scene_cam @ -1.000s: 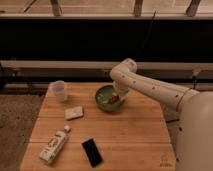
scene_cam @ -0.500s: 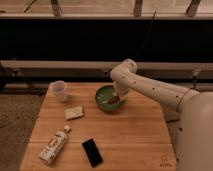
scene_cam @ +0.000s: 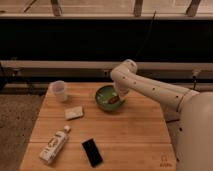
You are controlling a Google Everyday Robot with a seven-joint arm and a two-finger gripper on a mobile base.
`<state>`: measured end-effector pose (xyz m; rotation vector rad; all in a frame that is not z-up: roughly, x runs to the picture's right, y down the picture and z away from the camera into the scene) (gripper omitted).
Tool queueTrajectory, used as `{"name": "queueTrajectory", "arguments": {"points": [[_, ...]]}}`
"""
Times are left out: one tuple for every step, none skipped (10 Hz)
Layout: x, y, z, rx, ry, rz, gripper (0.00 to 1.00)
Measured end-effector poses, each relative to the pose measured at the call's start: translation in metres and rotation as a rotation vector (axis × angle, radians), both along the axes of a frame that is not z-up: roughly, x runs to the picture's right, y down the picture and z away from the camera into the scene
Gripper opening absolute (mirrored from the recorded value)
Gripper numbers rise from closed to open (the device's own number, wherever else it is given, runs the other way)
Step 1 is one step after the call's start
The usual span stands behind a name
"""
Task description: Place the pepper in the ceramic bowl
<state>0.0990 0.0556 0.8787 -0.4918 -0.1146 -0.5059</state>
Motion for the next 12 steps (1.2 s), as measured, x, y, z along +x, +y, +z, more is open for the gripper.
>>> {"name": "queueTrajectory", "arguments": {"points": [[-0.0014,-0.0008,0.0006,0.004,-0.003,-0.004,0.52],[-0.0032,-0.0022,0.0012,0.008,-0.006,-0.008,0.63],[-0.0047,-0.0029,0.002,0.01,-0.008,-0.011,0.72],[-0.0049,-0.0038,0.0028,0.011,-0.009,-0.011,0.79],[-0.005,-0.0042,0.0034,0.01,-0.013,-0.01,0.8],[-0.0052,-0.0052,0.0043,0.009,-0.018,-0.011,0.8],[-0.0056,-0.0055,0.0045,0.007,-0.022,-0.011,0.8],[-0.0063,-0.0065,0.0046,0.004,-0.029,-0.01,0.8],[-0.0066,-0.0078,0.0043,0.0,-0.037,-0.011,0.8],[-0.0073,-0.0076,0.0034,-0.006,-0.041,-0.011,0.8],[-0.0088,-0.0085,0.0034,-0.009,-0.047,-0.012,0.8],[-0.0105,-0.0085,0.0035,-0.004,-0.053,-0.011,0.8]]}}
